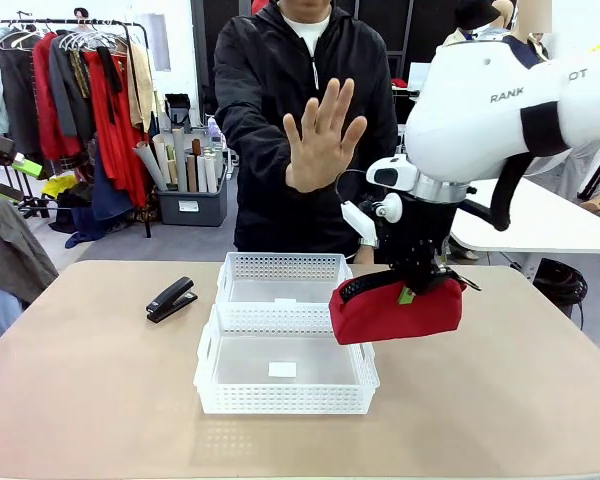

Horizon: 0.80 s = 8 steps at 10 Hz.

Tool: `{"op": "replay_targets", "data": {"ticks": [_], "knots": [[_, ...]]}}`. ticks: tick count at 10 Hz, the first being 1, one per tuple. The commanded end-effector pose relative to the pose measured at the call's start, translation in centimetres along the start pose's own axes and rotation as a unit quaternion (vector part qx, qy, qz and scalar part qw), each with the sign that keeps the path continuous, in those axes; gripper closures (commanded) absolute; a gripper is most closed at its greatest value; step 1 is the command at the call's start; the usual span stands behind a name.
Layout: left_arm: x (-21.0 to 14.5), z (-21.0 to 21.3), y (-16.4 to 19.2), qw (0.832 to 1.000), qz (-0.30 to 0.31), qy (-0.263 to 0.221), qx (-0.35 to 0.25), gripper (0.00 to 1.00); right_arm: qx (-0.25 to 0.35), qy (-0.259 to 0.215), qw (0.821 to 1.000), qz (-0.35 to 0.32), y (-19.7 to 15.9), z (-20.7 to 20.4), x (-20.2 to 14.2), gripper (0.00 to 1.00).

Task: Distribute items into two baskets.
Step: Move the picked Pencil pouch towards the Organizing basket indicated by the person, stopping as directed.

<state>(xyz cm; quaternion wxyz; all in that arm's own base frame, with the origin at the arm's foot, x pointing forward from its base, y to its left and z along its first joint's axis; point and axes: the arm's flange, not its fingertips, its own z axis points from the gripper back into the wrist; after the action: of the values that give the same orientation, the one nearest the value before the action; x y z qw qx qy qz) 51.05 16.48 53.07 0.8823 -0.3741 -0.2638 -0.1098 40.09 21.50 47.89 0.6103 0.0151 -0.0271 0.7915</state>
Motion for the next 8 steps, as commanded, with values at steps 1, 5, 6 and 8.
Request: {"op": "replay_targets", "data": {"ticks": [1,5,6,8], "knots": [[0.0,0.1,0.0,1.0,0.001,-0.005,-0.003,0.0,-0.003,-0.013,0.999,-0.042,0.0,1.2,-5.1,1.0],[0.0,0.1,0.0,1.0,0.001,-0.005,-0.003,0.0,0.02,0.0,0.999,-0.044,1.7,1.8,-12.6,1.0],[0.0,0.1,0.0,1.0,0.001,-0.005,-0.003,0.0,0.018,-0.002,0.999,-0.044,1.7,1.9,-12.7,1.0],[0.0,0.1,0.0,1.0,0.001,-0.005,-0.003,0.0,0.021,0.001,0.998,-0.061,1.4,1.8,-13.5,1.0]]}}
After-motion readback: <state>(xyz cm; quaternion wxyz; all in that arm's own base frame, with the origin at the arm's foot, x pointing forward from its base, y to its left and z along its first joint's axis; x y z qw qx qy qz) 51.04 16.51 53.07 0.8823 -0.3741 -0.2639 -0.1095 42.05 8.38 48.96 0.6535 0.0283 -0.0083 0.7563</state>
